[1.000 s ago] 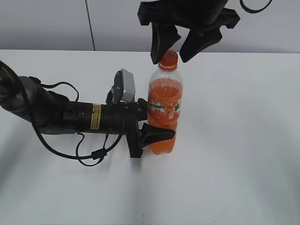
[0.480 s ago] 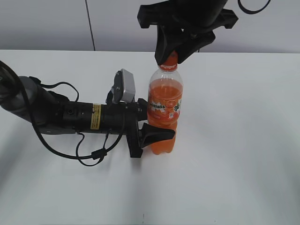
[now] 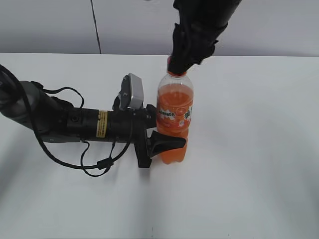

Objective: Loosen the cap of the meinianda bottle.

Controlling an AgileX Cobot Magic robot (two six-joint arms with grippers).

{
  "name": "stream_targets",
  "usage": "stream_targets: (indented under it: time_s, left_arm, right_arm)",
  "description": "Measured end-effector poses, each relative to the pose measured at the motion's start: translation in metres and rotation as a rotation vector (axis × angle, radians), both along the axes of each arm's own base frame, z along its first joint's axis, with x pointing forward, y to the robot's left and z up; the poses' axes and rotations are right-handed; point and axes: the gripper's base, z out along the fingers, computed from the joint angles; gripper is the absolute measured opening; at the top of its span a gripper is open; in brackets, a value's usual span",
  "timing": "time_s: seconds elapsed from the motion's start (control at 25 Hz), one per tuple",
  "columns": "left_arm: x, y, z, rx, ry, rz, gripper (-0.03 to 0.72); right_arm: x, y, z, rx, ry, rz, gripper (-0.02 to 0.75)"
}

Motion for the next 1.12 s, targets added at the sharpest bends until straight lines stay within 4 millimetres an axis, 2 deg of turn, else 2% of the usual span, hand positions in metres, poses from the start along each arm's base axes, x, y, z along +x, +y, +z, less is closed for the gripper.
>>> stream_targets:
  time_s: [0.2, 0.32, 0.72, 0.8, 1.0, 1.12]
  left_arm:
    - [0.0, 0.0, 0.0001, -0.001, -0.002, -0.001, 0.391]
    - [0.0, 0.0, 0.0001, -0.001, -0.002, -0.001, 0.391]
    - [0.0, 0.0, 0.0, 0.0, -0.002, -0.001, 0.391]
    - [0.0001, 0.0, 0.0001, -0.001, 0.002, 0.002, 0.391]
    - [0.0002, 0.0, 0.0001, -0.001, 0.004, 0.003, 0.391]
    - [0.0002, 0.0, 0.0, -0.001, 0.004, 0.003, 0.391]
  right_arm:
    - [0.0, -0.0001, 0.0003, -0.082, -0.156, 0.43, 0.272]
    - [0.0002, -0.0002, 0.0008, -0.101, -0.191, 0.521, 0.272]
    - [0.0004, -0.0004, 0.0007, -0.106, -0.195, 0.531, 0.29]
    - [0.0004, -0.0004, 0.0008, -0.104, -0.193, 0.522, 0.321]
    - [0.0003, -0.0002, 0.0008, -0.098, -0.186, 0.506, 0.462]
    - [-0.0001, -0.0001, 0.0014, -0.087, -0.172, 0.468, 0.485]
